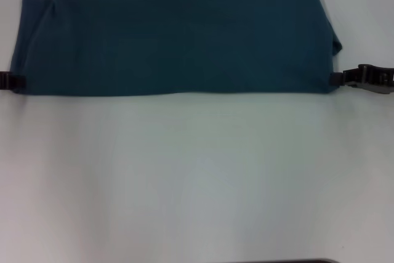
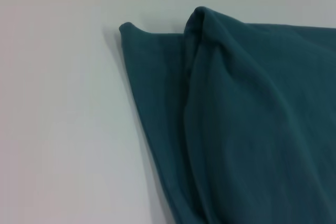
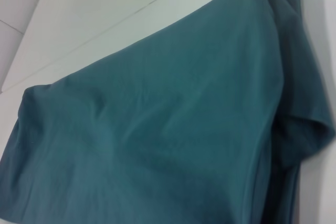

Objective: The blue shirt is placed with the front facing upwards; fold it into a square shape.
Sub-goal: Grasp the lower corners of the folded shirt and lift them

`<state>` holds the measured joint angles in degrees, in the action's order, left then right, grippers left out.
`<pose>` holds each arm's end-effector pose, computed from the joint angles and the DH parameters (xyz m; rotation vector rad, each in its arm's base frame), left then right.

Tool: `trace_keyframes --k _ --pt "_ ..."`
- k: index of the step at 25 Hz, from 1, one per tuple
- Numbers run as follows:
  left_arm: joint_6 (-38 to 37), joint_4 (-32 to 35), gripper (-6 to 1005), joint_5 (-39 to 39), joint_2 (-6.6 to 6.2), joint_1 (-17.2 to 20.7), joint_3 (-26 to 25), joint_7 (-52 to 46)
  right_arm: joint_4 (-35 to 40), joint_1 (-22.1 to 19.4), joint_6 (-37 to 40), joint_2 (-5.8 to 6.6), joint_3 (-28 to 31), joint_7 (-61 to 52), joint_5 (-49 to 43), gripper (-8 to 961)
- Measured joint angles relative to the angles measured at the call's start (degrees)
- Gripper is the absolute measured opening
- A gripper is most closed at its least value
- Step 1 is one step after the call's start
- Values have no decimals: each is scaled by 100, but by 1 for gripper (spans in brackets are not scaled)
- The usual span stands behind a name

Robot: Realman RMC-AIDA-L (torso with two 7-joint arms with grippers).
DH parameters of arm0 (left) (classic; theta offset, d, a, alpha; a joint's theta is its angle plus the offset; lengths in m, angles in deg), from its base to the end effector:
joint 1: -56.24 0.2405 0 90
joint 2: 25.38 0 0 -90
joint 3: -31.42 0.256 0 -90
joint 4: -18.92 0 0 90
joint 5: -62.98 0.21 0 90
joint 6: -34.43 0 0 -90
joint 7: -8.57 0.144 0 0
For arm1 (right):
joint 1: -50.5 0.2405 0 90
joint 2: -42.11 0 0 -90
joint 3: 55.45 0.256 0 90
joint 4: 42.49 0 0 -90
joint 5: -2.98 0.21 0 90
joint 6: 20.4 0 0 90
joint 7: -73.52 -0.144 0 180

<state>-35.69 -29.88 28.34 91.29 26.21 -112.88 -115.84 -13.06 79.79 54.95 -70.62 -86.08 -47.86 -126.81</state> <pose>-0.3490 0.3558 0.0594 -2.1131 -1.4122 -0.0572 0.3521 0.3285 0.0259 -2.1080 1.7645 0.4817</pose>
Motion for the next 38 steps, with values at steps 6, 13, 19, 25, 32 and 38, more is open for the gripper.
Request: trace_keyframes --k 6,13,19,25,32,38 --pt "-389 -149 16 18 -20 4 -16 -3 10 -64 164 49 8 101 7 1" --pt "-780 -217 18 19 -61 61 -39 -4 69 -212 499 89 13 201 5 1" --pt "-1326 -441 20 26 -86 180 -45 15 276 -438 844 124 13 210 1 0" --pt "-2135 -660 22 60 -168 346 -60 43 484 -791 1298 173 10 312 -21 0" --pt "-3012 -903 25 62 -171 513 -69 93 574 -1152 1718 219 63 560 -23 1" --pt "-3705 -919 27 66 -163 626 -264 323 690 -1336 2021 219 73 629 -172 1"
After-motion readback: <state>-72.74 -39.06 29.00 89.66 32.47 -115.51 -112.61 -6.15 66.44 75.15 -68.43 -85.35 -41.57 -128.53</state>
